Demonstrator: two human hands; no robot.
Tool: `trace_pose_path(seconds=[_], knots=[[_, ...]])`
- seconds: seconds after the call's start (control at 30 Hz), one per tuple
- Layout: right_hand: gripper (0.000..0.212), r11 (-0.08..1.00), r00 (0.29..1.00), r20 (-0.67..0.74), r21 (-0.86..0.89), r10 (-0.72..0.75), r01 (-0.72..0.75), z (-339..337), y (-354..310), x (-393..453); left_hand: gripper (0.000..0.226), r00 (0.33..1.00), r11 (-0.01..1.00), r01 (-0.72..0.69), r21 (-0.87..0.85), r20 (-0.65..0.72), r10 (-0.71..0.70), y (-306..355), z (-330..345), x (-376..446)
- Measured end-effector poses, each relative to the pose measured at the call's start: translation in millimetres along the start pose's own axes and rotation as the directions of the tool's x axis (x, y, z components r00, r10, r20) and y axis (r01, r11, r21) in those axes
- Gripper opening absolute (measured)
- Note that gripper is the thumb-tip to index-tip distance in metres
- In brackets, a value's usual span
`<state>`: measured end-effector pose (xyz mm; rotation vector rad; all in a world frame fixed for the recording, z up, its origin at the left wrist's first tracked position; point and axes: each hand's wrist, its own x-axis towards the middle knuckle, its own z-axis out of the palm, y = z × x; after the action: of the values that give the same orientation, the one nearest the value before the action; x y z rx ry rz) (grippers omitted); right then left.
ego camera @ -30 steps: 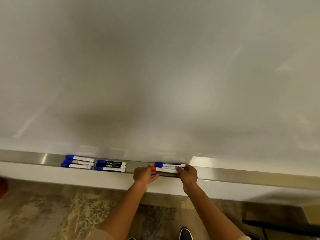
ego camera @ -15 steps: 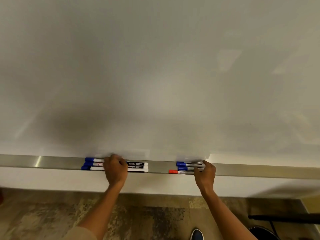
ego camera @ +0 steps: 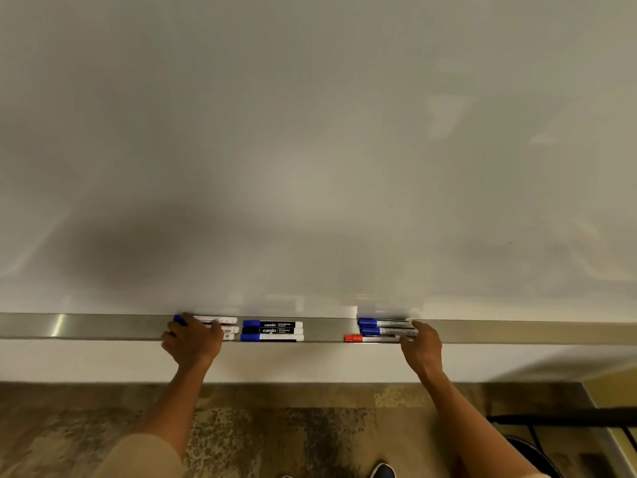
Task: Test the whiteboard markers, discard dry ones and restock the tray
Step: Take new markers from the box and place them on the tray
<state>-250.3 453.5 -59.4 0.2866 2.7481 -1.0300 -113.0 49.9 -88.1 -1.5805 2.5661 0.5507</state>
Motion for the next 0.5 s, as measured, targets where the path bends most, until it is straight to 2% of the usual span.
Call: trace_pose_path(seconds=[0.13,0.5], knots=[[0.040,0.999,0.999,0.029,-0.021,-0.024,0.025,-3,4,6,0.063,0.998,0.999,-0.035,-0.007,-0.057,0.034,7,7,-5],[0.032,0.995,0.993,0.076,0.042,-0.095,0.092,-16,10,13,0.049,0.983,0.981,-0.162,-0.107,-0.099,0.152,58,32,-66]])
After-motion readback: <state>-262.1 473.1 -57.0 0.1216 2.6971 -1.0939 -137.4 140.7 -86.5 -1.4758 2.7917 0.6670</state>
